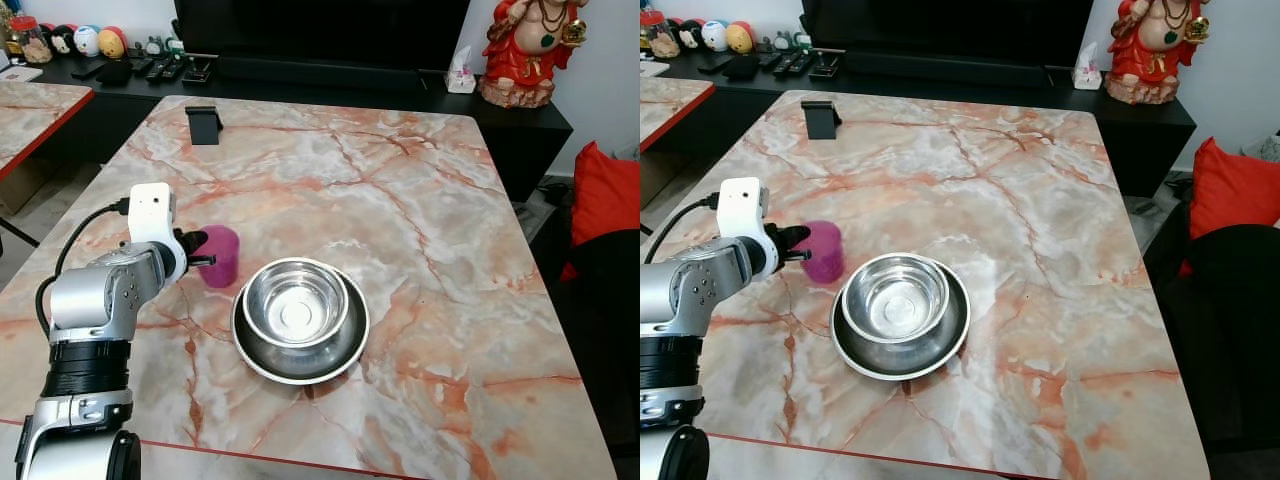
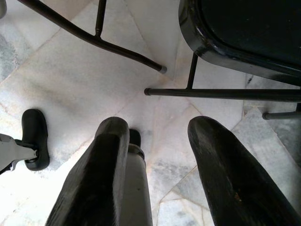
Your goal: Setting the table
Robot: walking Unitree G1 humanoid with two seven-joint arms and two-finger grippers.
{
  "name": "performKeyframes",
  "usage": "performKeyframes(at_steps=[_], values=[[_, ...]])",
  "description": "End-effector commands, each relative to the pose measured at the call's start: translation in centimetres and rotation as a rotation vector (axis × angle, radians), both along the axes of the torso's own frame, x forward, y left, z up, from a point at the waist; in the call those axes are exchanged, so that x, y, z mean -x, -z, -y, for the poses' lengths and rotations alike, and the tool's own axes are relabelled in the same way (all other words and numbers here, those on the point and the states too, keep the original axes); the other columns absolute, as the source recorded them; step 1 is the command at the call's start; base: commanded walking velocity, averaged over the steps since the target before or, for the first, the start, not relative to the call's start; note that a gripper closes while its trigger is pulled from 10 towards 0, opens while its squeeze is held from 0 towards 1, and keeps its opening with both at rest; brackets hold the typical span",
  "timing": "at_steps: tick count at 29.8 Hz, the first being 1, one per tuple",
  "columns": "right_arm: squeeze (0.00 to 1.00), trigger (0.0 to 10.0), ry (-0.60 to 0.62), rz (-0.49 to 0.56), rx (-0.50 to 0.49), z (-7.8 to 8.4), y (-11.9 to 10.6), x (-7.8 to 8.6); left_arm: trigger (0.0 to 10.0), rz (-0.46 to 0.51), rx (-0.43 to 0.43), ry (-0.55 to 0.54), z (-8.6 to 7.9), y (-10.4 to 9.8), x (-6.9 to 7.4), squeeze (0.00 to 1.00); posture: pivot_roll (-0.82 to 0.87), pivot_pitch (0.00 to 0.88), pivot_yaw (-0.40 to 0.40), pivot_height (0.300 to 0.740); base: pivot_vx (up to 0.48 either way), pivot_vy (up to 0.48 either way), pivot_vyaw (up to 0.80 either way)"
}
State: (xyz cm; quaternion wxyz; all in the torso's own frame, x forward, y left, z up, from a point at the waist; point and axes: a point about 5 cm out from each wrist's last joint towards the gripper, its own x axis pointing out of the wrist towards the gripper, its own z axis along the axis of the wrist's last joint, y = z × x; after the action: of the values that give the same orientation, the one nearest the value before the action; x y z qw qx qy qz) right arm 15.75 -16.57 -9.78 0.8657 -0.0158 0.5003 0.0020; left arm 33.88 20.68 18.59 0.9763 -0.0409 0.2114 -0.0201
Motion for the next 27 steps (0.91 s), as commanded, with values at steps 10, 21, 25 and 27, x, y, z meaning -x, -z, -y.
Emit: performKeyframes(at_steps=[10,21,25,27], values=[[0.00,10.0,-0.004,-0.007,0.006,0.2,0.0,-0.1,10.0,0.014,0.004,-0.005,0.0,-0.3,0.1,0.47,0.02,0.017,-0.038,0.740,0.000,0.000,0.00],[0.00,10.0,-0.005,-0.006,0.005,0.2,0.0,-0.1,10.0,0.064,-0.037,0.006,0.1,-1.3,0.1,0.00,0.02,0.018,-0.039,0.740,0.000,0.000,0.00],[0.00,10.0,-0.007,-0.007,0.005,0.2,0.0,-0.1,10.0,0.065,-0.040,0.010,0.1,-1.4,0.1,0.00,0.02,0.017,-0.038,0.740,0.000,0.000,0.00],[0.00,10.0,-0.008,-0.007,0.005,0.2,0.0,-0.1,10.0,0.060,-0.040,0.013,0.2,-1.3,0.1,0.00,0.02,0.016,-0.039,0.740,0.000,0.000,0.00]])
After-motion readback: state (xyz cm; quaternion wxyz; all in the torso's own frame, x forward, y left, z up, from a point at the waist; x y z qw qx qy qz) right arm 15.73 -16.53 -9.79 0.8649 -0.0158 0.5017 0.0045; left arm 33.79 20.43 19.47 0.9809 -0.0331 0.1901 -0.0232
